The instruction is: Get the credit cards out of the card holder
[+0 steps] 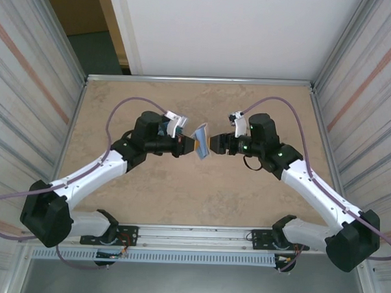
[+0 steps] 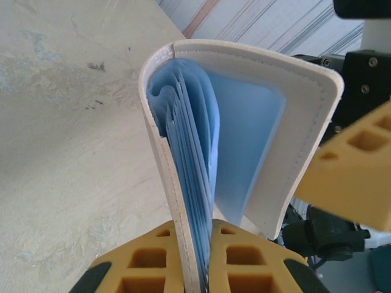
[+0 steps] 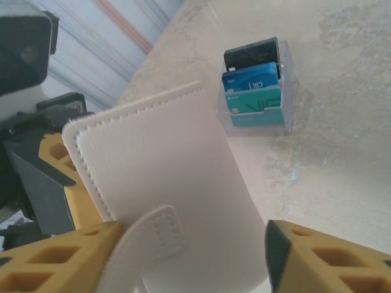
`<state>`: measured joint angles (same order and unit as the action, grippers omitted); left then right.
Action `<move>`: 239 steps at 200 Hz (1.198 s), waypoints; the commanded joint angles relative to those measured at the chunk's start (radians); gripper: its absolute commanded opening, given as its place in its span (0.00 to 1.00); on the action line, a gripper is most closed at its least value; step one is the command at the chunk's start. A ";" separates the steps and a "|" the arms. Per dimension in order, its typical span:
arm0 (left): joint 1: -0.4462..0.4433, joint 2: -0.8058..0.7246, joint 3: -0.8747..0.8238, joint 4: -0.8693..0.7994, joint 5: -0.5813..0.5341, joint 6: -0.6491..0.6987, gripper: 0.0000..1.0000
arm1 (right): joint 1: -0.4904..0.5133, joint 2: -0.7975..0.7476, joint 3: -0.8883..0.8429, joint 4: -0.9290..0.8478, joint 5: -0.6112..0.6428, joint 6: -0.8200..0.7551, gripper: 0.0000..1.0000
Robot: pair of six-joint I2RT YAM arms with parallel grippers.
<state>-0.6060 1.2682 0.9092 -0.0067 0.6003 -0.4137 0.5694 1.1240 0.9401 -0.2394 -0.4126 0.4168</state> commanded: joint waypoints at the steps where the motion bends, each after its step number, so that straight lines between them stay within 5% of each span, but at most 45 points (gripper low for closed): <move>1: 0.021 -0.034 0.054 -0.046 0.090 0.024 0.00 | 0.012 -0.027 0.031 -0.037 -0.013 -0.088 0.72; 61: 0.053 -0.015 0.086 -0.086 0.145 0.004 0.00 | 0.126 -0.006 0.053 -0.106 0.189 -0.201 0.92; 148: 0.058 0.004 0.085 -0.053 0.225 -0.033 0.00 | 0.158 0.071 0.083 -0.091 0.225 -0.213 0.90; 190: 0.061 -0.003 0.077 -0.045 0.232 -0.034 0.00 | 0.151 0.055 0.066 -0.084 0.242 -0.208 0.73; 239: 0.068 0.000 0.069 -0.016 0.269 -0.041 0.04 | 0.096 0.010 0.009 -0.004 0.114 -0.151 0.48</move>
<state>-0.5423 1.2793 0.9577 -0.0731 0.7948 -0.4450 0.6975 1.1740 0.9783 -0.3065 -0.2390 0.2344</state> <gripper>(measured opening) 0.100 0.513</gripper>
